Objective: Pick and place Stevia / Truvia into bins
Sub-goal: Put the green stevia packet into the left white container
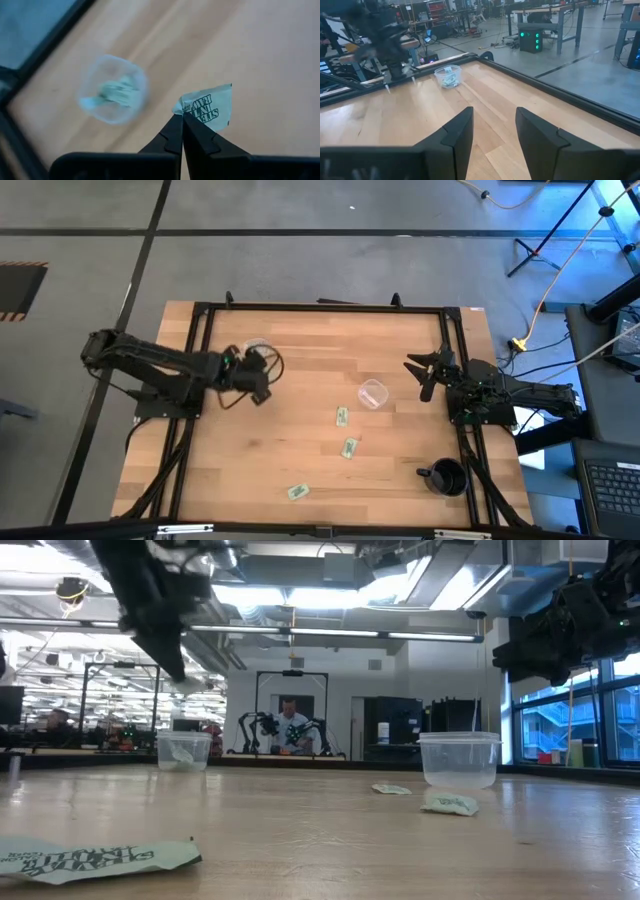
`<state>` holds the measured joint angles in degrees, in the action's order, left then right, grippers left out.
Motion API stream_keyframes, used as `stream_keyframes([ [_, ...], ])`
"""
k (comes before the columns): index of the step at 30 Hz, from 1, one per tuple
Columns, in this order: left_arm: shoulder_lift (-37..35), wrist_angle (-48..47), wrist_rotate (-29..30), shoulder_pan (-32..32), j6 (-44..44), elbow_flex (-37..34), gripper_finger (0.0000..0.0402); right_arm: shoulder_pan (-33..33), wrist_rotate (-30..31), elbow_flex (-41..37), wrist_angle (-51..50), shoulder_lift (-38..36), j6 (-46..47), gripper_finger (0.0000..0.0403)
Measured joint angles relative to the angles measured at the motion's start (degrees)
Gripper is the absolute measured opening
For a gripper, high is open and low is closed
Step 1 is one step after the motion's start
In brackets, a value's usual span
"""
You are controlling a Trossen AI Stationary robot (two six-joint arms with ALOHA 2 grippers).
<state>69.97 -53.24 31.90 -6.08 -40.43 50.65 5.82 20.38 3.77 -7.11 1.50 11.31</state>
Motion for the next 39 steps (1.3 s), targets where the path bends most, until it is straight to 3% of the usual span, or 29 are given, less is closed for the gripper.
stream_keyframes([
  [7,0.7,-0.9,1.6,13.4,5.8,0.0,0.0003,0.0,0.0,0.0,0.0,0.0,0.0,0.0152],
  [14,1.5,-0.8,1.7,21.1,6.3,0.0,0.0003,0.0,0.0,0.0,0.0,0.0,-1.3,0.0152],
  [34,13.7,4.6,3.1,24.7,11.7,0.1,0.0004,0.0,0.0,0.0,0.0,0.0,-1.4,0.0152],
  [39,15.4,5.5,0.6,24.7,11.8,0.1,0.0004,0.0,0.0,0.0,0.0,0.0,-1.5,0.0152],
])
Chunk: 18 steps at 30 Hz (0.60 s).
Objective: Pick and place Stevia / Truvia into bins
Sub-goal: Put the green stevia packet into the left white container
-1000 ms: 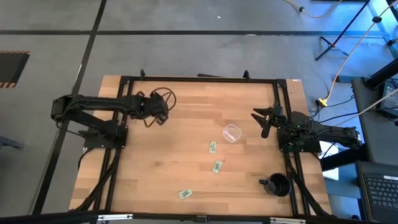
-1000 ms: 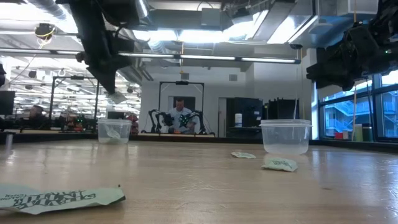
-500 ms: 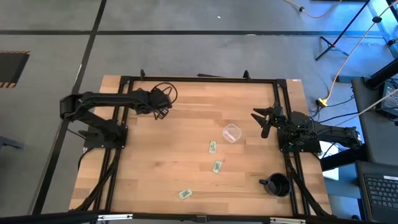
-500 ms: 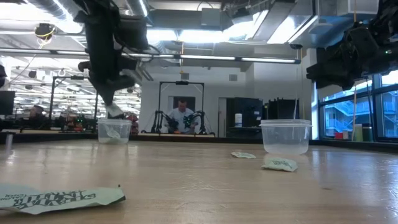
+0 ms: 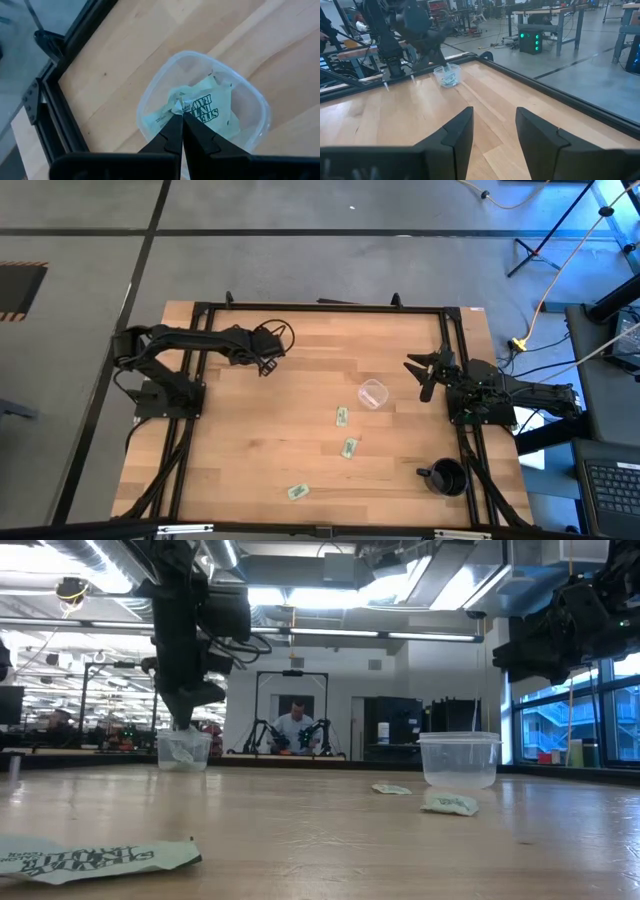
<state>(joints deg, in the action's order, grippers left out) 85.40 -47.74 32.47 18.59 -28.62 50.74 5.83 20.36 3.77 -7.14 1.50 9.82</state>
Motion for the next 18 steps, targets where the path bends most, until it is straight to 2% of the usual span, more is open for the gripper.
stream_keyframes([
  [6,0.5,0.0,0.0,0.0,0.6,0.0,0.0014,0.0,0.0,0.0,0.0,0.0,0.0,0.0152],
  [13,0.5,0.0,0.1,0.0,1.4,0.0,0.0068,0.0,0.0,0.0,0.0,0.0,0.0,0.0152],
  [18,-0.8,-0.4,3.4,0.0,1.3,0.2,0.0101,0.0,0.0,0.0,0.0,0.0,0.0,0.0152],
])
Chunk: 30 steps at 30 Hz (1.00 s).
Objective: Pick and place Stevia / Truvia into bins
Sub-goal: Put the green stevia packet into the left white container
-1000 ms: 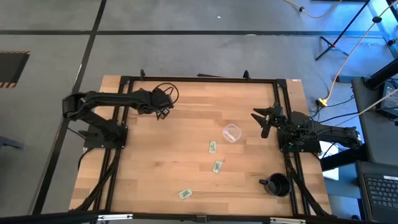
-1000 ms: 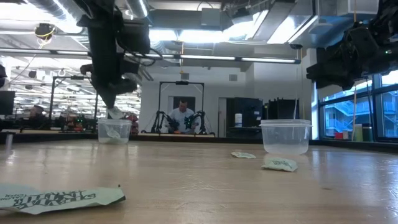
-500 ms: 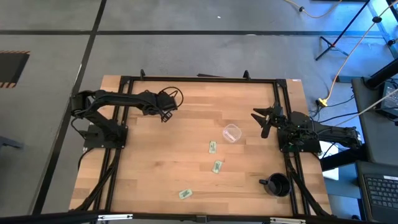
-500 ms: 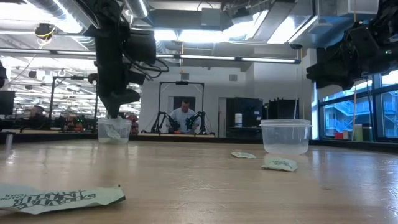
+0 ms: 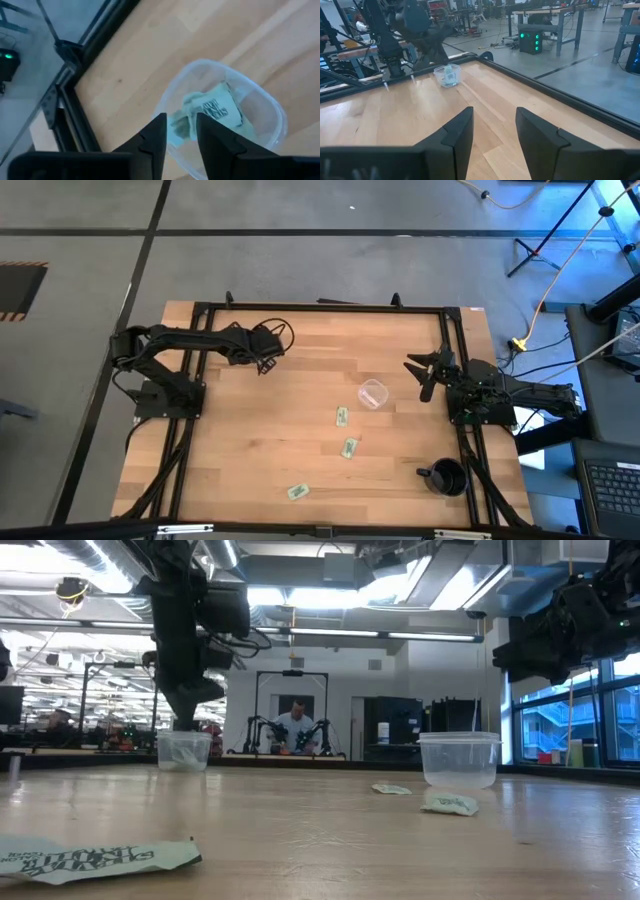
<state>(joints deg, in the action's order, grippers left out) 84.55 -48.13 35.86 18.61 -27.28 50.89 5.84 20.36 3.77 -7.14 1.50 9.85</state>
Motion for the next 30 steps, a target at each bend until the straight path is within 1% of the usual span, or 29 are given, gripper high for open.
stream_keyframes([
  [5,-3.8,0.0,-0.2,-0.8,-0.4,2.9,0.0109,0.0,0.0,0.0,0.0,0.0,0.0,0.0152],
  [7,-5.5,0.5,-2.2,-1.9,-0.4,4.6,0.0108,0.0,0.0,0.0,0.0,0.0,0.0,0.0152],
  [9,-7.0,1.6,-7.1,-3.2,1.7,6.3,0.0107,0.0,0.0,0.0,0.0,0.0,0.0,0.0152],
  [11,-8.2,3.9,-14.1,-5.0,5.0,7.1,0.0108,0.0,0.0,0.0,0.0,0.0,0.0,0.0152],
  [14,-9.0,10.6,-24.2,-9.0,10.5,7.3,0.0115,0.0,0.0,0.0,0.0,0.0,0.0,0.0152],
  [17,-8.9,16.3,-32.6,-13.9,14.6,7.3,0.0129,0.0,0.0,0.0,0.0,0.0,0.0,0.0152],
  [19,-8.1,20.6,-37.0,-17.5,15.4,7.3,0.0144,0.0,0.0,0.0,0.0,0.0,0.0,0.0152],
  [22,-6.8,25.5,-39.6,-22.5,12.7,7.3,0.0171,0.0,0.0,0.0,0.0,0.0,0.0,0.0152],
  [26,-4.8,27.9,-42.2,-29.1,8.5,7.3,0.0203,0.0,0.0,0.0,0.0,0.0,0.0,0.0152],
  [30,-2.2,27.4,-42.6,-35.0,-0.6,7.3,0.0217,0.0,0.0,0.0,0.0,0.0,0.3,0.0152],
])
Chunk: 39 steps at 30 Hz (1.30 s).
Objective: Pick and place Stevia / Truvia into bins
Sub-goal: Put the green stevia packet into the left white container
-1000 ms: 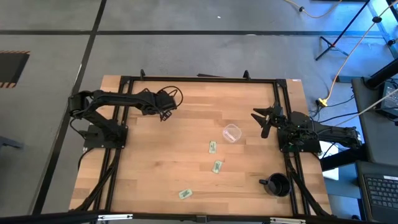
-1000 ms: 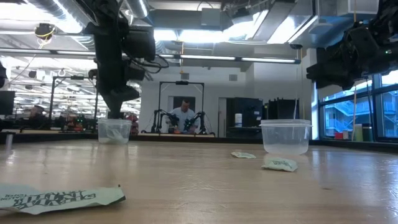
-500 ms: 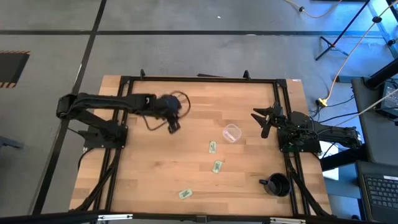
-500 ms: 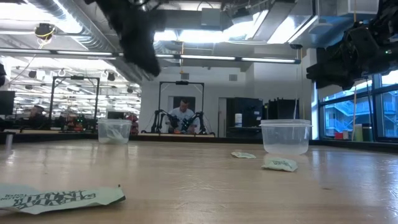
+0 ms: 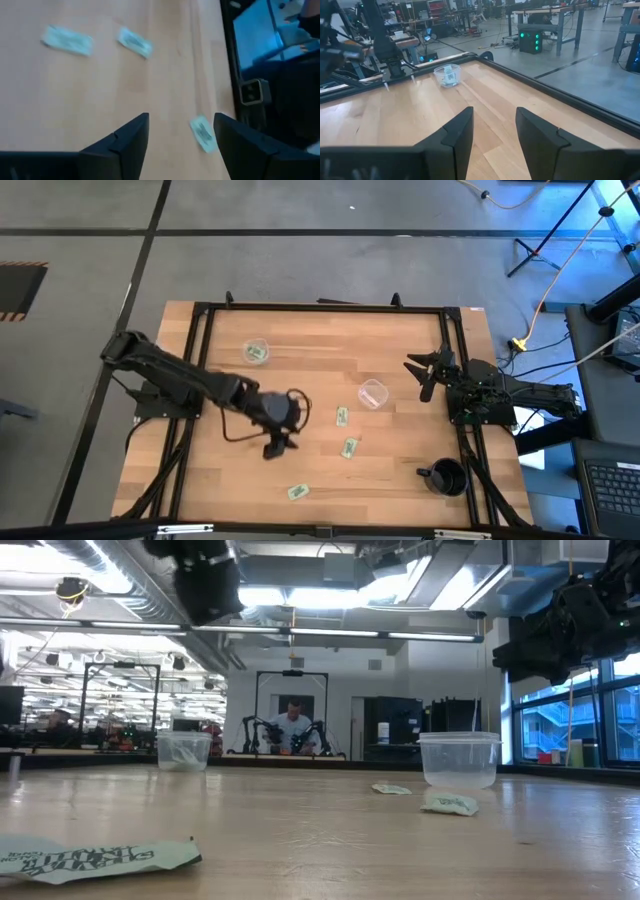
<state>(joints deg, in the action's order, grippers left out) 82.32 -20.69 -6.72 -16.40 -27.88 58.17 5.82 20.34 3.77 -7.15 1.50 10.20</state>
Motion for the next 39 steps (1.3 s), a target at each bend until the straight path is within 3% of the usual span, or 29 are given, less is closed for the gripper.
stream_keyframes([
  [5,4.6,3.8,0.1,-7.8,-3.7,0.0,0.0215,0.0,0.0,0.0,0.0,0.0,0.0,0.0152],
  [11,10.4,7.7,2.8,-12.9,-17.0,0.0,0.0216,0.0,0.0,0.0,0.0,0.0,0.1,0.0152],
  [20,18.2,13.2,6.0,-16.1,-16.7,1.0,0.0207,0.0,0.0,0.0,0.0,0.0,0.2,0.0152],
  [25,21.8,4.1,8.7,-17.4,-10.0,10.4,0.0199,0.0,0.0,0.0,0.0,0.0,0.2,0.0152],
  [30,26.0,-9.1,10.1,-18.5,-10.0,18.9,0.0194,0.0,0.0,0.0,0.0,0.0,0.2,0.0152],
  [39,32.2,-11.0,8.3,-20.4,-17.5,21.3,0.0193,0.0,0.0,0.0,0.0,0.0,0.1,0.0152],
])
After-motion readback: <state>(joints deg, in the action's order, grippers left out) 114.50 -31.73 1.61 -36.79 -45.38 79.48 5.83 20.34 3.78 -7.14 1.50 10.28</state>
